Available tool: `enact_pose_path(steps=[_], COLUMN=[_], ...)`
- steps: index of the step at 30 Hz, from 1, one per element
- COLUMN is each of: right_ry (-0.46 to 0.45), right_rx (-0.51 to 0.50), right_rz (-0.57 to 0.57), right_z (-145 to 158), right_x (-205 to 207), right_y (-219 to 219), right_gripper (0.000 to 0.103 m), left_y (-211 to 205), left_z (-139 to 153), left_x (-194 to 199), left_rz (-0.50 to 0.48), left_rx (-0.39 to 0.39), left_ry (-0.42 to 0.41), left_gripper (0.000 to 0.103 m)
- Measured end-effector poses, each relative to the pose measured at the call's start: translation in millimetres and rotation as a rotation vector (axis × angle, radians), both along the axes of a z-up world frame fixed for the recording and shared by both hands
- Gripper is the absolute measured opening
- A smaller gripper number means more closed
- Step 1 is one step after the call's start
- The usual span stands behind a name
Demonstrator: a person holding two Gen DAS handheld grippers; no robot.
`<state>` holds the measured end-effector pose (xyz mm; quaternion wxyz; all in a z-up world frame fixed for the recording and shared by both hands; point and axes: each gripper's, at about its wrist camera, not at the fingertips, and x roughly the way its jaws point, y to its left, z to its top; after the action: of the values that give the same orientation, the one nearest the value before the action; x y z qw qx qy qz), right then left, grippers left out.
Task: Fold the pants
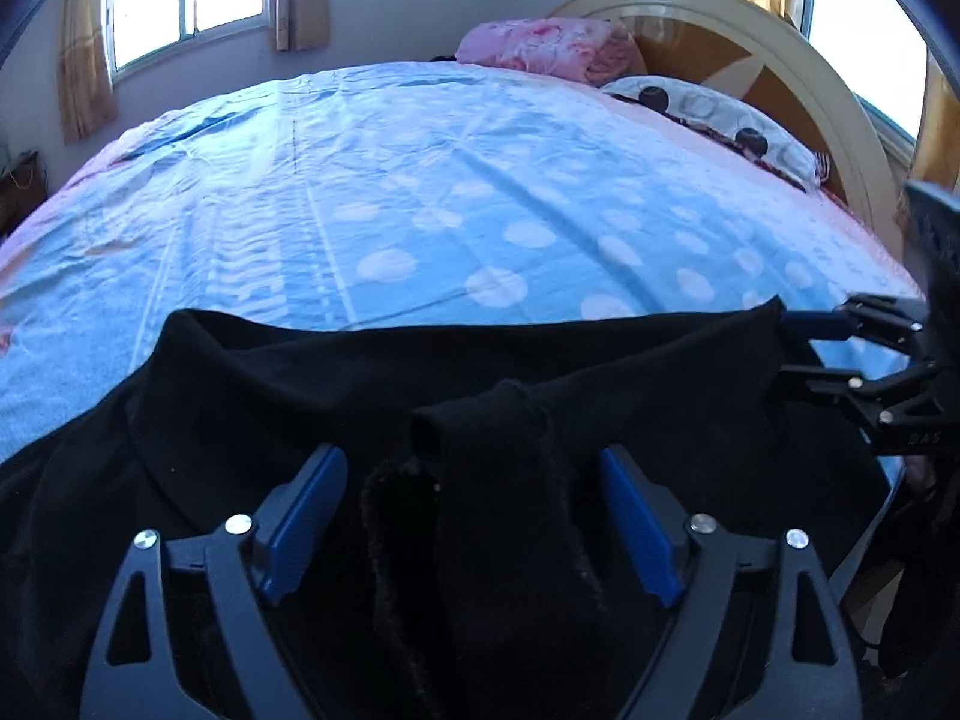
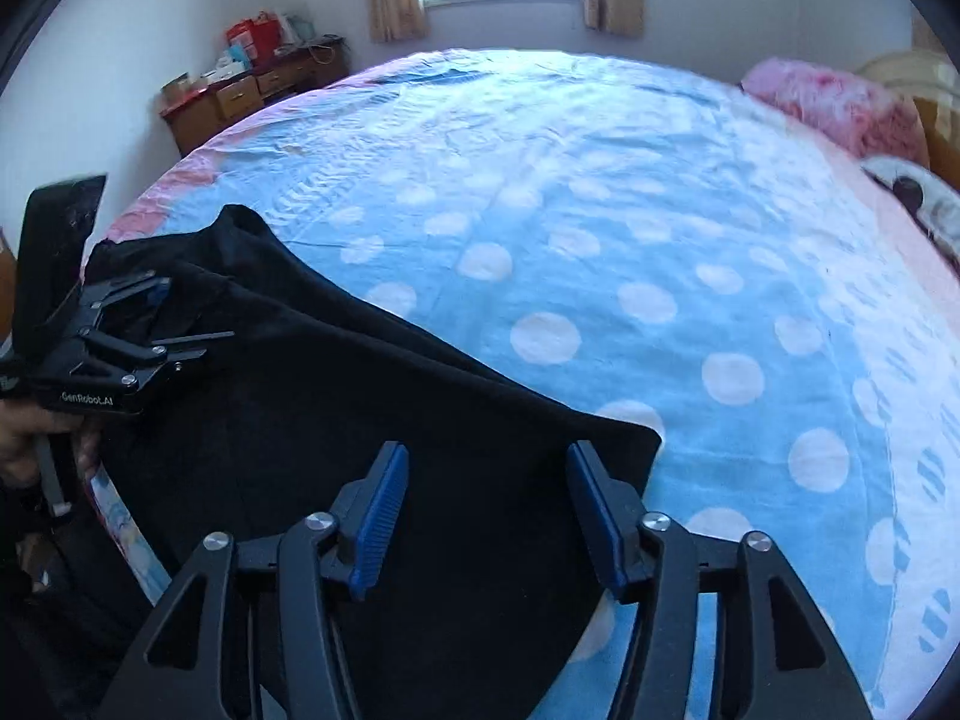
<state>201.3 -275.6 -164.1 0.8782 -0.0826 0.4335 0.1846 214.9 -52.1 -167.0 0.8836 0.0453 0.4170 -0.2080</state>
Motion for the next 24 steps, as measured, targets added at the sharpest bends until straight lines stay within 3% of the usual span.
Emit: enact_pose_path(steps=[4,8,13,16,20,22,24], right_ry=[-0.098,-0.157,-0.113,-0.008,-0.073,-0.080,-0.118], right_rx=[-0.071,-0.034,-0.035,-0.091,-0.183,-0.159,-0.121], right_rz=[-0.014,0.104,0.259,0.289,0.321,0.333,0.347], right_z=[19.9,27.7,3.1,-27.4,-23.4,-16.5,-5.9], right_x=[-24.3,-66.1,-84.9,-80.6,-93.6,-99.5,-109.1], right_y=[7.8,36.9,83.9,103.4,117.3,114.8,112.3], right_gripper=[0.058,0.058,0.058,0.060,0.065,0.065,0.065], left_y=[9.7,21.9,33.4,39.0,58.1,81.6,107.6], left_z=[7.2,15.4,9.7,2.0,7.9,15.6,23.5], left_x=[-3.0,-7.3,-3.4,-0.4,-12.8,-25.7,-37.2], left_rz=[0.030,0.064,0.094,0.092,0.094,0.107,0.141], left_rx=[-0.013,-0.025,-0.003,-0.016,-0.062,-0.090,-0.070], left_ry=[0.012,-0.004,0.009,0.026,0.017,-0.007,-0.034], left_gripper=[0.089,0.096,0.100,0.100,0.100,0.100,0.100])
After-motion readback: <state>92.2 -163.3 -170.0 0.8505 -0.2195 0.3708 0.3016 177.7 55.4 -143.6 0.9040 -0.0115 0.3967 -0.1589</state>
